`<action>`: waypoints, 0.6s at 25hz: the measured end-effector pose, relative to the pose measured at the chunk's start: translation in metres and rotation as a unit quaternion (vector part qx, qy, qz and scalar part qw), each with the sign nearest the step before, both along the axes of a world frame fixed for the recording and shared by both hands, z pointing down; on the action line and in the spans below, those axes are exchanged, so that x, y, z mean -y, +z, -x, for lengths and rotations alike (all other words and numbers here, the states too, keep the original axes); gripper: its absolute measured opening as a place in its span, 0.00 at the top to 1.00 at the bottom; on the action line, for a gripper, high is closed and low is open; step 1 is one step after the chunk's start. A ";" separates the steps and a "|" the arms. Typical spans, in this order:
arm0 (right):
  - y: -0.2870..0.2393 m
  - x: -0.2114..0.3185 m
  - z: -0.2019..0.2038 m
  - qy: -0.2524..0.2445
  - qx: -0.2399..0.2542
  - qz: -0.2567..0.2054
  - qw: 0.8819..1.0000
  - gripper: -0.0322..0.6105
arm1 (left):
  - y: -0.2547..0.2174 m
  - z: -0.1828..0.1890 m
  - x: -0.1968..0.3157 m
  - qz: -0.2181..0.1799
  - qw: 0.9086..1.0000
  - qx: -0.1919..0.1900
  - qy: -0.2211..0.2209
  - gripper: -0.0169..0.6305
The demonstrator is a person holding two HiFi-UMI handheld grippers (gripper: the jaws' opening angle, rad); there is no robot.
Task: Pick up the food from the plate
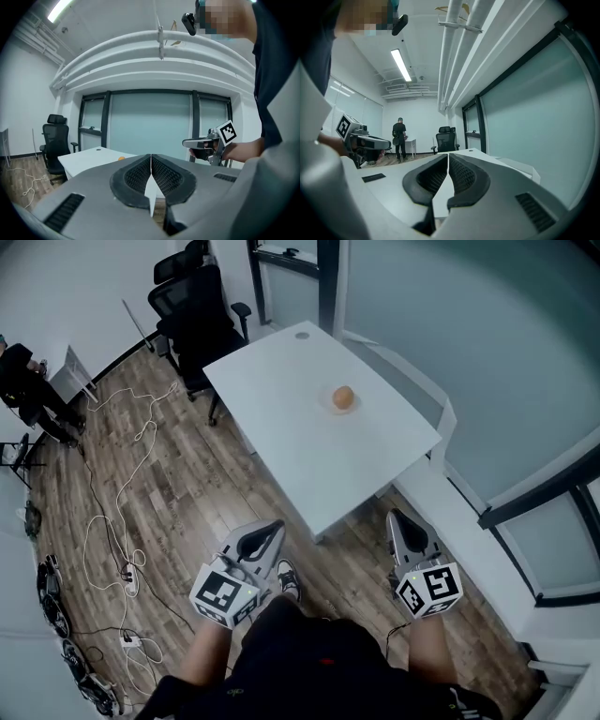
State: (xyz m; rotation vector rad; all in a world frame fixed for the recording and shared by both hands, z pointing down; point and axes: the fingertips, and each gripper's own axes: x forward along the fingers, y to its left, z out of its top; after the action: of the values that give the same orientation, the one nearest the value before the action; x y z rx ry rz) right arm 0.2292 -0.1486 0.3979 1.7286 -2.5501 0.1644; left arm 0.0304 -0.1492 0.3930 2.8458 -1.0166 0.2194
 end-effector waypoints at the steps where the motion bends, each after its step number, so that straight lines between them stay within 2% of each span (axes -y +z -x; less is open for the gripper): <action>1: 0.001 0.014 0.002 0.003 -0.001 0.003 1.000 0.91 | 0.000 0.002 0.015 0.000 1.000 0.001 0.005 0.94; 5: 0.003 0.070 0.020 0.015 -0.019 0.006 1.000 0.91 | 0.006 0.020 0.073 0.001 1.000 0.018 0.022 0.94; 9: -0.002 0.124 0.037 0.023 -0.055 -0.001 0.998 0.91 | 0.008 0.041 0.137 -0.005 1.000 0.007 0.027 0.94; 15: 0.007 0.186 0.051 0.038 -0.072 0.016 0.997 0.91 | 0.017 0.058 0.205 0.001 0.999 -0.008 0.033 0.94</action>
State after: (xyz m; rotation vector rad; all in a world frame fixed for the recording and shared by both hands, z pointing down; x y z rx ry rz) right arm 0.1777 -0.3347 0.4053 1.7575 -2.3705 0.0801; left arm -0.0280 -0.3545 0.4101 2.8765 -0.9191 0.2026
